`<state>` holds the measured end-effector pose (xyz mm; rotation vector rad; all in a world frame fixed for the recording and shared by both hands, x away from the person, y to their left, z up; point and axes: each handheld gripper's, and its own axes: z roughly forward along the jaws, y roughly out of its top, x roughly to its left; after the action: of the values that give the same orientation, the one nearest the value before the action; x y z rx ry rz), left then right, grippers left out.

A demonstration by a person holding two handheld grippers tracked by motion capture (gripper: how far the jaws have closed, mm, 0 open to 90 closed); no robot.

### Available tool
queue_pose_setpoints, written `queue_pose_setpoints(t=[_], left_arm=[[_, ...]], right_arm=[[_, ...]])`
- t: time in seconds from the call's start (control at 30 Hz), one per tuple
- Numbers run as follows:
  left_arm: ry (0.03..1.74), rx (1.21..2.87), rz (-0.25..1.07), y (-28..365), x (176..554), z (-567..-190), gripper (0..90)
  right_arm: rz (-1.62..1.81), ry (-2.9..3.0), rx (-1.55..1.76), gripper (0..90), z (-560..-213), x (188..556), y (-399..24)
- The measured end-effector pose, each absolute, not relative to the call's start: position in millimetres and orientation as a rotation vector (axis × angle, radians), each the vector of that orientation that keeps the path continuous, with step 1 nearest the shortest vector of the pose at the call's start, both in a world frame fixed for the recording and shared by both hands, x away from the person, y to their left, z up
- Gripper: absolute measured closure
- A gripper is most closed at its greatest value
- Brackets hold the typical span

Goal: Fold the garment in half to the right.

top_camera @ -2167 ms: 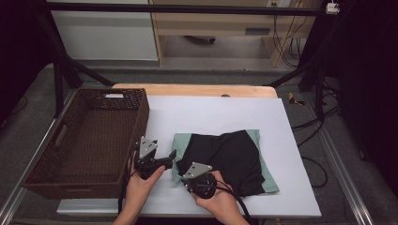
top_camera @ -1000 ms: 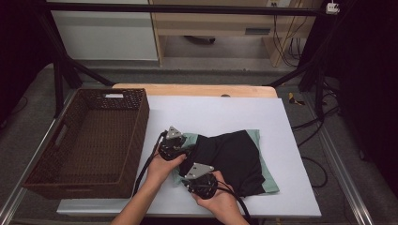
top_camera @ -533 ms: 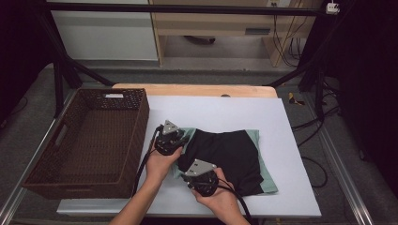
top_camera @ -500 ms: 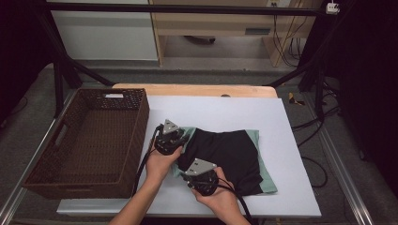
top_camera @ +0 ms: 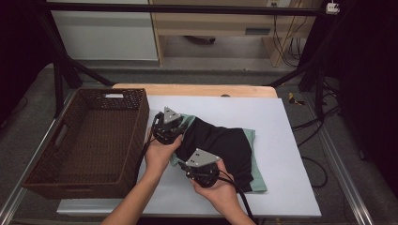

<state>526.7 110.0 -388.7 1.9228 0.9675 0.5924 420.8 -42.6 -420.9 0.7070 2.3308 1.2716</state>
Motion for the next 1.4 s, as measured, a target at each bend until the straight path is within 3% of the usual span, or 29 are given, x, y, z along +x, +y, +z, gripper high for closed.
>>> queue_pose_setpoints(t=[0.33,1.4], left_arm=[[0.982,1.911,0.611,117.4,529.2,-371.6,81.6],[1.026,1.877,0.613,130.1,525.5,-359.0,81.4]], right_arm=[[1.317,2.291,0.696,81.9,-404.6,424.2,-40.8],[1.406,2.270,0.699,81.8,-402.5,423.1,-33.8]])
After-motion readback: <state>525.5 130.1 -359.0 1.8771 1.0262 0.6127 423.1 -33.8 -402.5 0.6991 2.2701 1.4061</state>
